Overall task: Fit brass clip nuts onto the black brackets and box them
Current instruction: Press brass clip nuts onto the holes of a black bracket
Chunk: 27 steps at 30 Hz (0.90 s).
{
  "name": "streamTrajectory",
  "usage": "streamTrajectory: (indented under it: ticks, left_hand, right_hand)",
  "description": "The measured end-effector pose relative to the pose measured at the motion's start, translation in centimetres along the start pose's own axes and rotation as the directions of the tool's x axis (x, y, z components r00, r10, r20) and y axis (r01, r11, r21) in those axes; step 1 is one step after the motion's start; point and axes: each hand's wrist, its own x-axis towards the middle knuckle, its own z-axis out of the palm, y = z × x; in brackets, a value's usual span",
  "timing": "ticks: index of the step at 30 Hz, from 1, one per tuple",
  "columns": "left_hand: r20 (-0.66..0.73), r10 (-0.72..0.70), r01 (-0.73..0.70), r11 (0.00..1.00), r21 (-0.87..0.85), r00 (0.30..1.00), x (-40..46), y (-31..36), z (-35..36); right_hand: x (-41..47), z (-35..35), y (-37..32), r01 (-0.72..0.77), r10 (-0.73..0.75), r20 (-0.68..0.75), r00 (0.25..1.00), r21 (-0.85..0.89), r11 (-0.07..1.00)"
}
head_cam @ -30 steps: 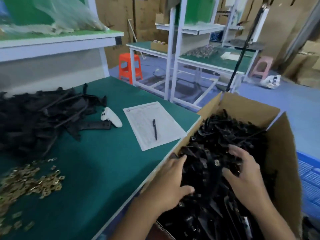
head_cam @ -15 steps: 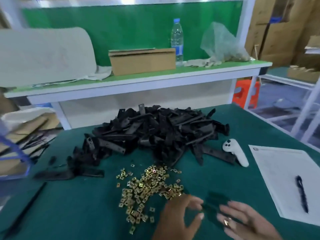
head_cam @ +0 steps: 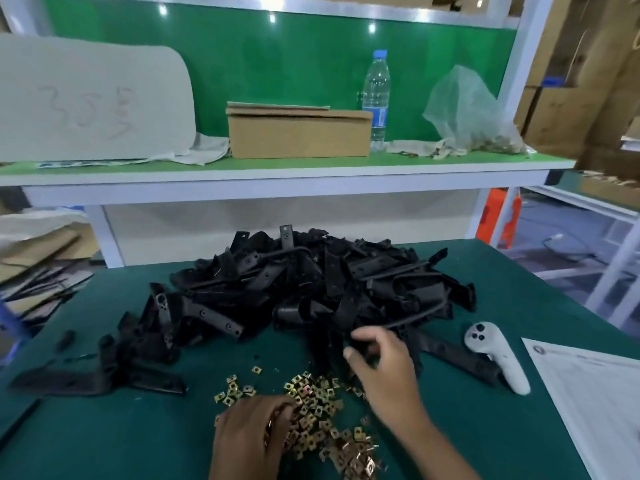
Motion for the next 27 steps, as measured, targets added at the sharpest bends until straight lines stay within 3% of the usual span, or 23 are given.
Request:
streamTrajectory:
  ticks: [2, 6, 10, 12, 14, 17, 19, 21, 24, 26, 27]
  left_hand:
    - [-0.014, 0.034, -0.033, 0.998, 0.044, 0.999, -0.1, -0.6, 0.6]
    - [0.040, 0.047, -0.051, 0.993, 0.106, 0.998, -0.4, -0.6, 0.8]
    - [-0.013, -0.185, 0.181, 0.971, -0.158, 0.983, 0.2, -0.6, -0.7]
    - [-0.073, -0.254, 0.232, 0.946, -0.227, 0.964, 0.4, -0.7, -1.0]
    - [-0.107, -0.266, 0.234, 0.941, -0.244, 0.958, 0.3, -0.6, -1.0]
    - [-0.162, -0.134, 0.105, 0.979, -0.173, 0.978, 0.1, -0.1, -0.8]
    - [-0.221, -0.012, -0.010, 0.995, -0.098, 0.975, -0.2, 0.2, -0.6]
    - [-0.257, 0.125, -0.136, 0.990, -0.028, 0.958, -0.1, 0.6, -0.9]
    - [-0.309, 0.302, -0.321, 0.947, -0.012, 0.902, -0.3, 1.0, -1.8]
    - [-0.378, 0.169, -0.248, 0.954, -0.171, 0.910, -0.6, 1.6, -3.1]
    - [-0.391, -0.003, -0.121, 0.948, -0.293, 0.920, -0.5, 1.9, -4.1]
  right_hand:
    - [3.6, 0.6, 0.2, -0.037, 0.021, -0.129, 0.991, -0.120, 0.992]
    - [8.3, 1.7, 0.6, -0.228, 0.228, -0.035, 0.973, -0.312, 0.922]
    - [7.5, 1.2, 0.6, -0.082, 0.058, -0.253, 0.966, -0.083, 0.993]
    - [5.6, 0.2, -0.3, 0.045, -0.015, -0.342, 0.940, 0.081, 0.996]
    - [2.7, -0.4, -1.4, 0.162, -0.112, -0.353, 0.929, 0.114, 0.980]
    - [-1.5, -0.3, -2.3, 0.256, -0.212, -0.255, 0.943, 0.153, 0.954]
    - [-3.0, 0.3, -2.2, 0.220, -0.198, -0.111, 0.974, 0.248, 0.943]
    - [-3.7, 1.0, -2.3, 0.084, -0.144, 0.144, 0.979, 0.360, 0.929]
    - [-3.9, 1.8, -2.5, -0.229, -0.110, 0.522, 0.846, 0.541, 0.809]
    - [-3.7, 1.7, -1.7, -0.221, -0.129, 0.553, 0.823, 0.521, 0.824]
    - [-3.4, 1.5, -1.1, -0.101, -0.136, 0.513, 0.847, 0.408, 0.907]
